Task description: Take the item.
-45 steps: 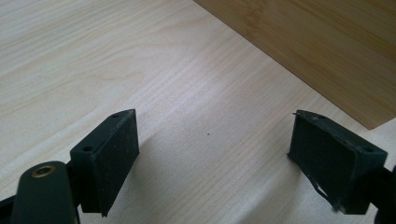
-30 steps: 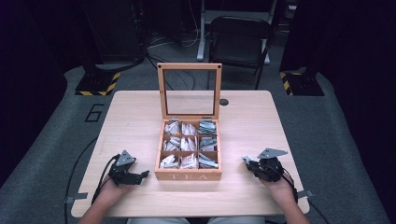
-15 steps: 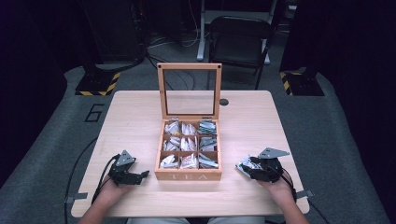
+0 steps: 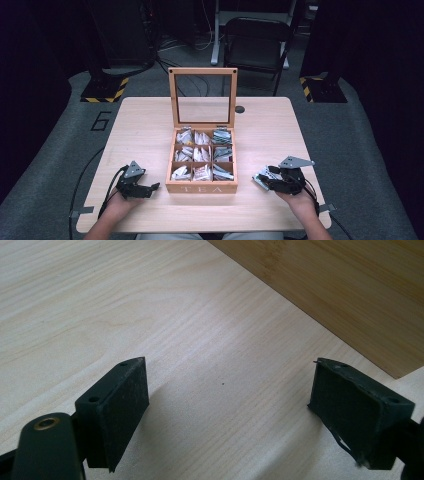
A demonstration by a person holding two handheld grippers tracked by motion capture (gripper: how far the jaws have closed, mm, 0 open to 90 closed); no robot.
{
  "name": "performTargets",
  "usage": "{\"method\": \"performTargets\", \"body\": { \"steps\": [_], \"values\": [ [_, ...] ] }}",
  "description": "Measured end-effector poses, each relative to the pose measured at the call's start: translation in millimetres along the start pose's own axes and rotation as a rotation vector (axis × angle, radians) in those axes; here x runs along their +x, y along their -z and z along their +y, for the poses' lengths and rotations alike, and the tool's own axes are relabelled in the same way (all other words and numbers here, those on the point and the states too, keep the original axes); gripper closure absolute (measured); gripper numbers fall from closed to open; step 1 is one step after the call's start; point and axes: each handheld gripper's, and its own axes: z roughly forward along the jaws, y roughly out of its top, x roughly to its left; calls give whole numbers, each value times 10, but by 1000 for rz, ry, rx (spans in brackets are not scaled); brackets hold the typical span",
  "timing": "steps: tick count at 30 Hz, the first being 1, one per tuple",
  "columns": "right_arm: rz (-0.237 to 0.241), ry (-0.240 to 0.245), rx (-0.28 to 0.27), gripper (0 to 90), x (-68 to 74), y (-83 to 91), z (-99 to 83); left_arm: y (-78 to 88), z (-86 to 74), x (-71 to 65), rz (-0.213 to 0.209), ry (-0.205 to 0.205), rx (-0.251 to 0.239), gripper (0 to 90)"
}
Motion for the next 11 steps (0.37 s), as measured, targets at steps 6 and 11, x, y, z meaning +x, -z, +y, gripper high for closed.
{"method": "performTargets", "body": {
  "steps": [6,11],
  "values": [
    [1,19,-14,476,84,13,-32,1,0,1,1,-2,0,155],
    [-34,54,-11,495,104,-16,-77,-1,0,1,-1,1,-1,155]
  ]
}}
